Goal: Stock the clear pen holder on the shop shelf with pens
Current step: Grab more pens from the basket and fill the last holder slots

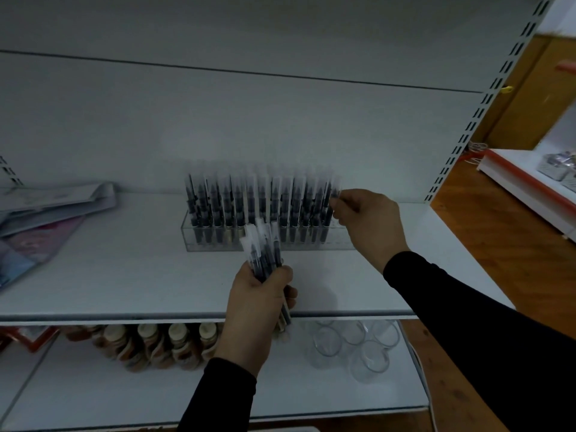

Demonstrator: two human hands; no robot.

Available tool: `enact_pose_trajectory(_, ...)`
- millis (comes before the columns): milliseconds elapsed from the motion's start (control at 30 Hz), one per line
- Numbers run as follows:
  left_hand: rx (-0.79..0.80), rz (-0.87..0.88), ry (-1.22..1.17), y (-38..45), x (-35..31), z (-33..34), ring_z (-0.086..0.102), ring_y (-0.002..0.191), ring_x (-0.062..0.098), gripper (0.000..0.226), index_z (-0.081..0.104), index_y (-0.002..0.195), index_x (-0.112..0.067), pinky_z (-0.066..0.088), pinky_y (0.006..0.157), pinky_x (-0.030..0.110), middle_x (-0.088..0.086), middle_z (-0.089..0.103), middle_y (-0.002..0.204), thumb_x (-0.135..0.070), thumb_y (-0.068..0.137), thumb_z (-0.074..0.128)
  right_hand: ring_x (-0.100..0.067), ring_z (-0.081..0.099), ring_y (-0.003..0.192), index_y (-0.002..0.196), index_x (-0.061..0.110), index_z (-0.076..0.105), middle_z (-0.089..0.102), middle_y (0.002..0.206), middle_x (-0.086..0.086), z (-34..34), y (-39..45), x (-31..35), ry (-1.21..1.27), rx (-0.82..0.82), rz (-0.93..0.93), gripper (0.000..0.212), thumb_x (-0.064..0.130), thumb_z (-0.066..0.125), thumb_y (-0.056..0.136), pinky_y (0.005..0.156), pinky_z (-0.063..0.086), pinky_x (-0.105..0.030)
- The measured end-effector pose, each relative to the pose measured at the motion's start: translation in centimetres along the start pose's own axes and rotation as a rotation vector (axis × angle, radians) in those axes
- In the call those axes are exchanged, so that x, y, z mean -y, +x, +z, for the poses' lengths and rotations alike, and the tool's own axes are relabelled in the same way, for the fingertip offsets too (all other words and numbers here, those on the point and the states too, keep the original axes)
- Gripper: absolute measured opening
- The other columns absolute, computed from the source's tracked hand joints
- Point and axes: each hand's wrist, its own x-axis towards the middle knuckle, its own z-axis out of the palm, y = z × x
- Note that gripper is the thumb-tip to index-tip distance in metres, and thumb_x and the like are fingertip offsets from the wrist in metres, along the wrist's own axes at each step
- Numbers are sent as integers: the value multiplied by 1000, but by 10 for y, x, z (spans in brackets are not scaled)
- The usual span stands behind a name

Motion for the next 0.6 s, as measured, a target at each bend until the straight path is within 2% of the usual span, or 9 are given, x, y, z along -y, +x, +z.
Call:
enact_pose_trajectory(133, 10, 4, 8, 0, 1, 0, 58, 52, 14, 7, 60, 93, -10, 52, 59, 33, 5, 58, 64, -7, 88, 63, -33, 66, 77, 86, -6, 66, 70, 81, -20, 1, 0, -2, 6, 7, 50, 31, 23, 60, 94, 75, 53, -37)
enact_pose_trajectory(200, 12, 7, 17, 0, 1, 1, 58, 52, 14, 7, 59, 92, -10, 52, 60, 34, 6, 57, 64, -7, 87, 63, -19, 68, 77, 91, 4, 71, 74, 86, -8, -1, -4, -2, 16, -22, 92, 23, 26, 62, 93, 74, 54, -20)
enact_pose_trajectory(267, 12, 3, 14, 0, 2, 1, 58, 52, 14, 7, 59, 92, -9, 52, 59, 33, 6, 57, 63, -7, 87, 64, -9, 67, 77, 94, 12, 73, 73, 85, 1, -2, -12, 1, 40, -67, 113, 20, 29, 62, 93, 70, 48, -5)
enact_pose_trajectory(300, 15, 0, 10, 0, 2, 2, 58, 53, 15, 8, 59, 93, -9, 52, 59, 33, 6, 57, 64, -8, 87, 64, -7, 67, 76, 91, 13, 73, 72, 82, 3, -2, -17, 2, 54, -76, 123, 20, 30, 63, 92, 69, 47, -5)
enact_pose_trajectory(367, 18, -8, 6, 0, 2, 2, 59, 54, 16, 10, 60, 95, -8, 52, 59, 33, 7, 58, 66, -8, 86, 64, -8, 68, 73, 83, 16, 73, 72, 76, 5, 1, -28, 4, 82, -22, 154, 22, 34, 63, 92, 72, 51, -13)
enact_pose_trajectory(467, 30, -20, -8, -2, 1, 4, 59, 54, 17, 15, 60, 100, -6, 50, 56, 31, 7, 59, 70, -7, 86, 65, -12, 70, 71, 78, 18, 71, 73, 73, 1, 8, -44, 12, 266, 216, 241, 23, 37, 65, 90, 72, 58, -27)
enact_pose_trajectory(533, 51, -25, -12, -3, -1, 5, 57, 55, 18, 17, 60, 102, -6, 50, 55, 30, 8, 59, 72, -6, 86, 65, -13, 71, 72, 81, 16, 71, 73, 78, -2, 13, -51, 20, 413, 343, 304, 22, 35, 66, 89, 70, 59, -26)
enact_pose_trajectory(600, 86, -13, 6, -5, -2, 6, 56, 55, 18, 17, 61, 104, -7, 49, 53, 29, 9, 60, 72, -5, 87, 62, -12, 70, 73, 84, 14, 71, 72, 79, -2, 16, -53, 24, 475, 401, 342, 20, 34, 67, 88, 69, 58, -23)
